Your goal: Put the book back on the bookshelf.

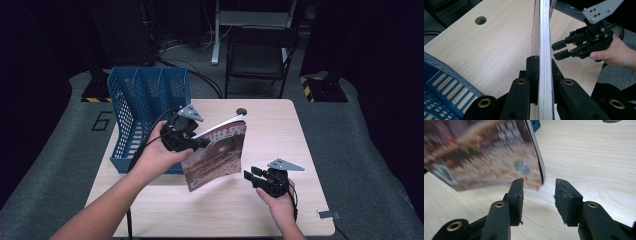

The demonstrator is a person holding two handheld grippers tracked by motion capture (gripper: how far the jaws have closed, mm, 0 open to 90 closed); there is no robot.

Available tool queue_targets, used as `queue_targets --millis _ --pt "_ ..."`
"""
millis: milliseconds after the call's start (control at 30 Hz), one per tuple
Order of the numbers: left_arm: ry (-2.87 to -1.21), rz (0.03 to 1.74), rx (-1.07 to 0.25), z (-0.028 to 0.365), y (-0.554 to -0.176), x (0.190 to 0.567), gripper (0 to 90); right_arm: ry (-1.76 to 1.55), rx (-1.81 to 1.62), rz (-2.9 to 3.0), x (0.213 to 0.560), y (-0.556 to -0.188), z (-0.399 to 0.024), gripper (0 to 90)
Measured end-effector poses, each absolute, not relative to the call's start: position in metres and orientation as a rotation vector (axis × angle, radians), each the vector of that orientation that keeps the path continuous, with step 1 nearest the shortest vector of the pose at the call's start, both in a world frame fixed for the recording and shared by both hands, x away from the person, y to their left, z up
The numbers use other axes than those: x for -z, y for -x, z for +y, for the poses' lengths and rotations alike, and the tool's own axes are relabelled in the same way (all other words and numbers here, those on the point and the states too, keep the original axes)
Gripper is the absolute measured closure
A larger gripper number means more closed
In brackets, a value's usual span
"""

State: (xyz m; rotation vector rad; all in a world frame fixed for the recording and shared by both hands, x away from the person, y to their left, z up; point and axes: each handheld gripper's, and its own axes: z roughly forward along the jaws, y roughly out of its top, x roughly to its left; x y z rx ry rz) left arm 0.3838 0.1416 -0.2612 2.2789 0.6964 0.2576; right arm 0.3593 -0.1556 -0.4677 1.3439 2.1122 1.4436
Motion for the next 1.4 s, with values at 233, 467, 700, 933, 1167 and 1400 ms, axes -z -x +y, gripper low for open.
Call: queue_targets --millis 233,467,700,933,1167,1400 --pt "-2.263 0.73 -0.26 0.154 -0.384 0.25 84.0 -1.313 -1.406 2.135 0.47 -0.358 -0.151 58.2" --pt "-2.233 0.777 -0.272 0.166 -0.385 0.238 84.0 -1.332 -1.417 2.116 0.471 -0.36 -0.155 58.0" --pt "-2.21 0.819 -0.294 0.183 -0.386 0.227 84.0 -1.342 -1.432 2.113 0.47 -0.361 -0.156 57.8" --pt "-2.199 0.856 -0.316 0.196 -0.387 0.218 84.0 -1.344 -1.426 2.119 0.471 -0.363 -0.154 57.8" --pt "-2.2 0.884 -0.326 0.206 -0.389 0.212 84.0 -1.346 -1.422 2.121 0.471 -0.364 -0.155 57.8" --pt "-2.194 0.917 -0.324 0.217 -0.392 0.208 84.0 -1.349 -1.418 2.123 0.473 -0.365 -0.154 57.7"
